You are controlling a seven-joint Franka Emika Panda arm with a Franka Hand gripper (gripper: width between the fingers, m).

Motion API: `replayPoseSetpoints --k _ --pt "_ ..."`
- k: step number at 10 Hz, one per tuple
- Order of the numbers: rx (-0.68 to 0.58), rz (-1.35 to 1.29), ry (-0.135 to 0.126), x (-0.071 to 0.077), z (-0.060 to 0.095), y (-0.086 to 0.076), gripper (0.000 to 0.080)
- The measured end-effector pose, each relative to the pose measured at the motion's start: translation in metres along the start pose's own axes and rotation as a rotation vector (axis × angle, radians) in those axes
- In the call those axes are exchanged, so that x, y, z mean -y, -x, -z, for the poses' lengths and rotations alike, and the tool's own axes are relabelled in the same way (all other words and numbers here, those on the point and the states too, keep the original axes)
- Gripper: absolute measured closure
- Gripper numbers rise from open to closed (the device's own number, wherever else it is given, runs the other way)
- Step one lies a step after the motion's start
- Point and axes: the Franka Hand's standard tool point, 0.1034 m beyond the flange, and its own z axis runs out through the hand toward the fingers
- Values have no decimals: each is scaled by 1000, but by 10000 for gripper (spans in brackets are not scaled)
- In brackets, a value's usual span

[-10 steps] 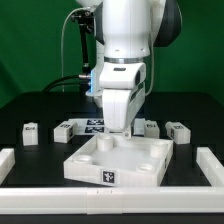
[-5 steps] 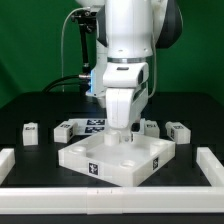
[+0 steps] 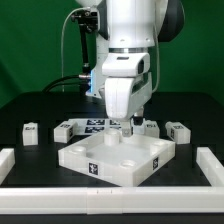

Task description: Assemble one leg

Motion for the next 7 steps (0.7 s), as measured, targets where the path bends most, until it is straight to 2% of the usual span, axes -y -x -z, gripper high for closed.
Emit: replayPoseSetpoints --k 2,3,7 --pt "-10 -28 -4 6 -16 -1 151" --pt "-7 -31 -16 9 -23 1 151" --pt "0 -49 -35 7 -35 12 151"
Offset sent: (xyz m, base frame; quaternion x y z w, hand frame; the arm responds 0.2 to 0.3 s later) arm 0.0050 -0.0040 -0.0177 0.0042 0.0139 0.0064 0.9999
